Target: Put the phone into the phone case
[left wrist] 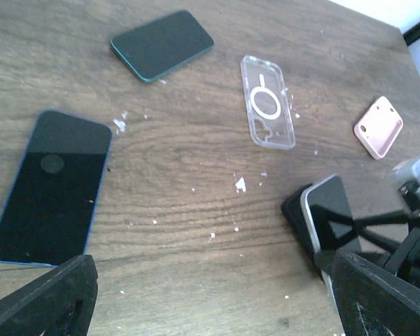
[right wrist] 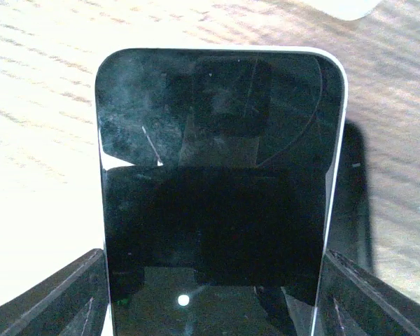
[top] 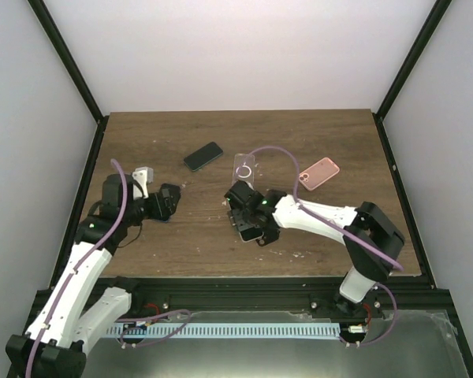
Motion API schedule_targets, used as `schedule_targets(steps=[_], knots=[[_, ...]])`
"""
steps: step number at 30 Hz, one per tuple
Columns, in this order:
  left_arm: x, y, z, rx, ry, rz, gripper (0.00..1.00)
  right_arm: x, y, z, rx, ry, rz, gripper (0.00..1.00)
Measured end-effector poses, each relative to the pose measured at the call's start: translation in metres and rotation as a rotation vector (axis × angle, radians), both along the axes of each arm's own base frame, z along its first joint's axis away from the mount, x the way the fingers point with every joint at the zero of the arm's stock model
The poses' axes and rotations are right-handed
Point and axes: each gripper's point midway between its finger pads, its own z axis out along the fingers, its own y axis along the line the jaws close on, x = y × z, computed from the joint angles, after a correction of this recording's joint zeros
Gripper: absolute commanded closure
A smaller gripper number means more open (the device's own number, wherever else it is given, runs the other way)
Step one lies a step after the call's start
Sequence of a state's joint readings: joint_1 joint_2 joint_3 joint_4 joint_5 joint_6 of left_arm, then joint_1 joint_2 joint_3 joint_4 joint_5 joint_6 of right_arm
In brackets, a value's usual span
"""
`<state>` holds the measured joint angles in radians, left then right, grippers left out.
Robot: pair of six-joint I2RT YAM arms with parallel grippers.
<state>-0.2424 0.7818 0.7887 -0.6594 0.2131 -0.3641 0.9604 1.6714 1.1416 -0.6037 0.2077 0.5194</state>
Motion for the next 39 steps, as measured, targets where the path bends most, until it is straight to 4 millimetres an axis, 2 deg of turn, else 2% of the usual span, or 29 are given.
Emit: schedule_targets(steps=[4, 7, 10, 15, 18, 25, 39], knots=[[0.001, -0.010, -0.010, -0.033, 0.060, -0.033, 0.09, 0.013, -0.023, 0.000, -0.027, -0.055, 0.012, 0.34], [0.000, -0.017, -0.009, -0.075, 0.067, -0.053, 0.10, 0.021, -0.034, -0.003, -0.055, -0.090, 0.026, 0.34], [0.000, -0.023, -0.010, -0.116, 0.073, -0.071, 0.10, 0.025, -0.041, -0.008, -0.074, -0.102, 0.036, 0.34], [-0.003, -0.030, -0.027, -0.148, 0.138, -0.091, 0.11, 0.026, -0.050, -0.016, -0.102, -0.108, 0.048, 0.34], [-0.003, -0.032, -0.033, -0.156, 0.164, -0.095, 0.11, 0.026, -0.050, -0.018, -0.108, -0.106, 0.053, 0.34], [0.001, -0.038, -0.030, -0.208, 0.174, -0.092, 0.15, 0.021, -0.050, -0.026, -0.098, -0.084, 0.063, 0.34], [-0.001, -0.048, -0.051, -0.265, 0.257, -0.106, 0.16, 0.018, -0.048, -0.037, -0.077, -0.056, 0.050, 0.35]])
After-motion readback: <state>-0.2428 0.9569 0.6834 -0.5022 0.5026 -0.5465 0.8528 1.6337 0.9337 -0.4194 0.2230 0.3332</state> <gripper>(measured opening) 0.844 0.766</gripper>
